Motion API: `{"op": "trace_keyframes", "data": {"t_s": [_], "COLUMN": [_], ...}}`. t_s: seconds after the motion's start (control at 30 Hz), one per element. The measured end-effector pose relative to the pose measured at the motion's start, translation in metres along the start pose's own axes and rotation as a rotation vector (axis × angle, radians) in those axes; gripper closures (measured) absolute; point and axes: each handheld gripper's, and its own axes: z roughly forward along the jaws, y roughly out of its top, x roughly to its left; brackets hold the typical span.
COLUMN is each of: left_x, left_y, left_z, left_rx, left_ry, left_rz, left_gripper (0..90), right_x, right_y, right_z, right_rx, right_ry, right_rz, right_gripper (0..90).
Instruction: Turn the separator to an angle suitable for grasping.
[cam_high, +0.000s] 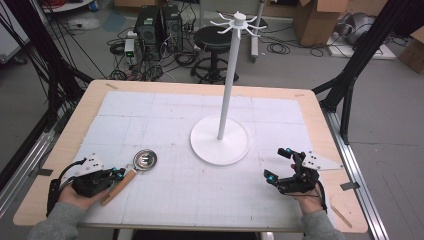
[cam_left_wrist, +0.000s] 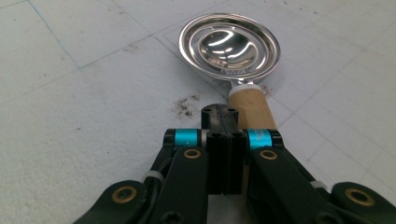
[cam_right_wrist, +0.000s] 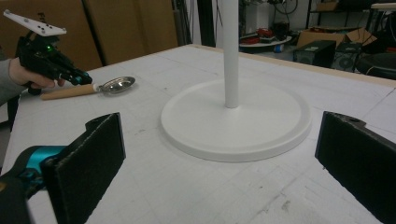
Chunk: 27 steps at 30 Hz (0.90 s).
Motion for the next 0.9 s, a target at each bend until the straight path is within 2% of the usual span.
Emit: {"op": "trace_keyframes", "data": {"t_s": [0.3, 0.4, 0.53, 0.7, 0.9], "left_x": [-0.003, -0.002, -0.002, -0.004, -0.008], "left_y": [-0.006, -0.010, -0.014, -0.017, -0.017], "left_z": [-0.008, -0.013, -0.018, -0.021, -0.023], "left_rx": [0.015, 0.021, 0.028, 0.031, 0.033], "left_ry": [0.005, 0.010, 0.014, 0.018, 0.005], "left_rz": [-0.009, -0.028, -0.026, -0.042, -0.043], "left_gripper": [89.9, 89.9, 89.9, 89.9, 89.9], "right_x": [0.001, 0.001, 0.002, 0.001, 0.000], "right_y": [0.000, 0.000, 0.001, 0.000, 0.001], "right_z": [0.004, 0.005, 0.008, 0.010, 0.014], "right_rx": [0.003, 0.004, 0.002, 0.005, 0.006], "right_ry": [0.009, 0.011, 0.020, 0.023, 0.020], "right_rz": [0.007, 0.003, 0.004, 0.007, 0.005], "right_gripper": [1.1, 1.1, 1.2, 1.1, 1.2]}}
